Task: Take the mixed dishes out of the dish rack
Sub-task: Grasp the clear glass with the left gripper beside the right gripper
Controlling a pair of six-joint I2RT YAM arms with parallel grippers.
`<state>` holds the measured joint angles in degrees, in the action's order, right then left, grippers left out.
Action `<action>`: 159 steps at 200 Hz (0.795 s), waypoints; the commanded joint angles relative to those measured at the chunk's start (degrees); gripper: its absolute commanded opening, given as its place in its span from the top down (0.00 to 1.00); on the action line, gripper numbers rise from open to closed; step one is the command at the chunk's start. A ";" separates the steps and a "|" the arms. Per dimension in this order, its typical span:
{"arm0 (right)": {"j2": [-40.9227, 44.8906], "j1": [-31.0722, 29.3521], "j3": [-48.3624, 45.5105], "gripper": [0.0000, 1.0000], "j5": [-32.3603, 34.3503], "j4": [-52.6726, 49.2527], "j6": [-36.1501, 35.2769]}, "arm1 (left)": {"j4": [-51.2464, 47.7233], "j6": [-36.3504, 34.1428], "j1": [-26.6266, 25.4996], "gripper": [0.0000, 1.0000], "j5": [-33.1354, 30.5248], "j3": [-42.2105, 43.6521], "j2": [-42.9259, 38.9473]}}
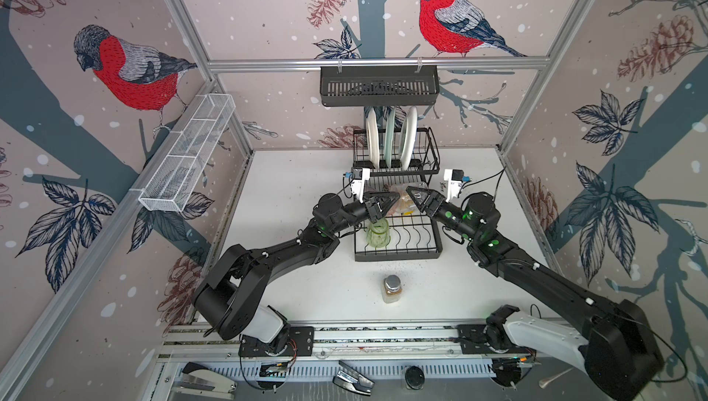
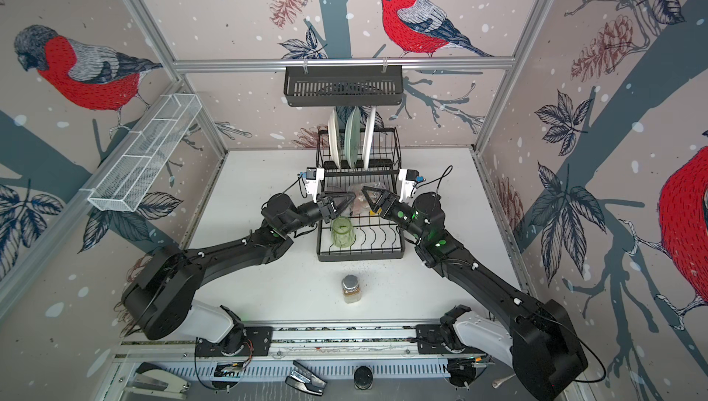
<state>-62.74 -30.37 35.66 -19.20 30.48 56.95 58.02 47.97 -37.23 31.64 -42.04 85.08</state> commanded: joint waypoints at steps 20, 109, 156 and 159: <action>-0.70 -0.22 -0.24 0.40 -5.30 7.65 1.94 | 1.83 -1.55 -0.08 1.00 1.04 -0.55 0.26; -2.41 -0.52 0.10 0.41 -7.09 8.90 1.93 | 1.91 -1.99 -0.12 0.89 2.47 -0.72 1.22; -3.48 -0.62 0.46 0.41 -7.43 8.81 1.93 | 2.17 -2.09 -0.09 0.79 3.40 -0.95 1.92; -3.57 -0.58 0.52 0.41 -7.45 8.81 1.81 | 2.25 -2.09 -0.12 0.78 3.47 -0.98 1.93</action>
<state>-65.95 -30.15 35.46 -19.07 37.32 59.61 61.76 48.27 -37.12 33.19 -42.46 86.52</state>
